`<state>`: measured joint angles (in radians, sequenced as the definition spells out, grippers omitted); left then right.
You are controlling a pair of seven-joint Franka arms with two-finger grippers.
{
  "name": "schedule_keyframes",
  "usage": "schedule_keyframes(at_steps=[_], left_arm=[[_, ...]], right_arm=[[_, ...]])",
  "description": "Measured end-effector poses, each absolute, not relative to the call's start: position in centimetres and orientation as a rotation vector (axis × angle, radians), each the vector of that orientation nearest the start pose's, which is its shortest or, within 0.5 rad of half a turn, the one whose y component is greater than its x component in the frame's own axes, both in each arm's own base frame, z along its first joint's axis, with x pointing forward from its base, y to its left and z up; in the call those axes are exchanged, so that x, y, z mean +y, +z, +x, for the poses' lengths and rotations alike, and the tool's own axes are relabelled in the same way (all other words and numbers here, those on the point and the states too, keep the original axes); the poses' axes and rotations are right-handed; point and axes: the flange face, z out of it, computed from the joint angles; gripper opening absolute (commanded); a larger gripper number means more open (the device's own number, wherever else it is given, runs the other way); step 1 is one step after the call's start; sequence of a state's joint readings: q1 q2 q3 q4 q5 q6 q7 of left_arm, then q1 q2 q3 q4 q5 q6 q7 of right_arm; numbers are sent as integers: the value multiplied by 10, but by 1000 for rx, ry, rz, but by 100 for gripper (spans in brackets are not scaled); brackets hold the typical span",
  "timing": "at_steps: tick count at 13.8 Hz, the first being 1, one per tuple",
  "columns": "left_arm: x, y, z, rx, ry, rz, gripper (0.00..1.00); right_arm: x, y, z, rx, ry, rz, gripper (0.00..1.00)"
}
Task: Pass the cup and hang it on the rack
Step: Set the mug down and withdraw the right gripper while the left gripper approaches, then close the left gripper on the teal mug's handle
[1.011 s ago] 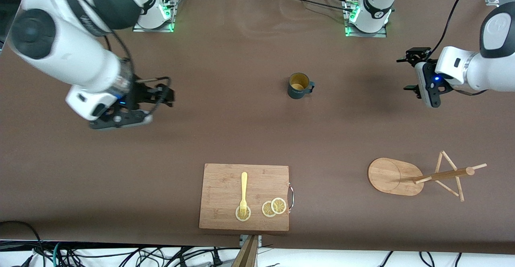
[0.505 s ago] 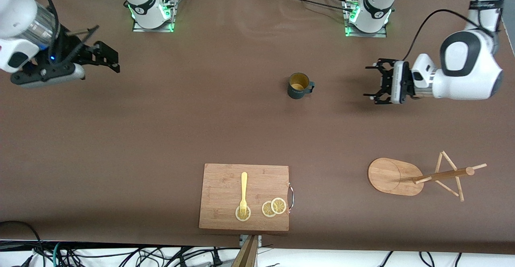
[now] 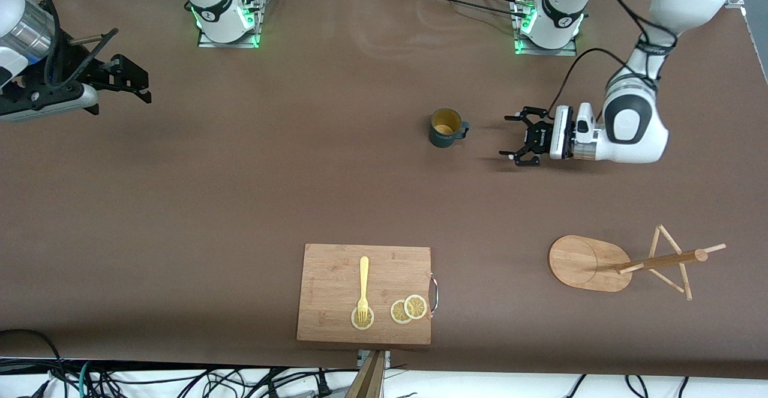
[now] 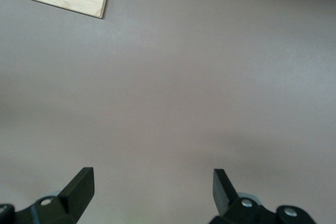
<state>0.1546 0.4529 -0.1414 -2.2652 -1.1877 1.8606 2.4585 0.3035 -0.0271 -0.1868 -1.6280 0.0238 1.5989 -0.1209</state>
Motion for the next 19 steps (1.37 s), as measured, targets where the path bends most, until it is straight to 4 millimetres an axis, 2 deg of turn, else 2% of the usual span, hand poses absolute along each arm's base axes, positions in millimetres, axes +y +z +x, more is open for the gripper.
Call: schedule_keyframes(at_steps=[2, 3, 5, 10, 13, 16, 18, 19], left_arm=[[-76, 118, 455, -1347, 873, 1421, 100], [-77, 110, 452, -1339, 892, 1420, 100], [-78, 104, 447, -1328, 911, 1420, 100], [-102, 92, 432, -1327, 921, 1387, 100], [-117, 91, 429, -1350, 917, 1361, 95], [-122, 86, 420, -1340, 913, 1356, 81], [-128, 83, 414, -1304, 944, 1372, 79], [-133, 82, 412, -1289, 952, 1374, 65]], right_arm=[[57, 609, 548, -355, 18, -3096, 100], [58, 601, 552, -359, 41, -3112, 100], [60, 586, 561, -374, 76, -3146, 100], [59, 583, 567, -372, 91, -3159, 100], [59, 581, 568, -368, 95, -3160, 100], [48, 579, 570, -340, 100, -3162, 100], [44, 578, 571, -330, 104, -3159, 100], [43, 578, 571, -328, 104, -3157, 100]])
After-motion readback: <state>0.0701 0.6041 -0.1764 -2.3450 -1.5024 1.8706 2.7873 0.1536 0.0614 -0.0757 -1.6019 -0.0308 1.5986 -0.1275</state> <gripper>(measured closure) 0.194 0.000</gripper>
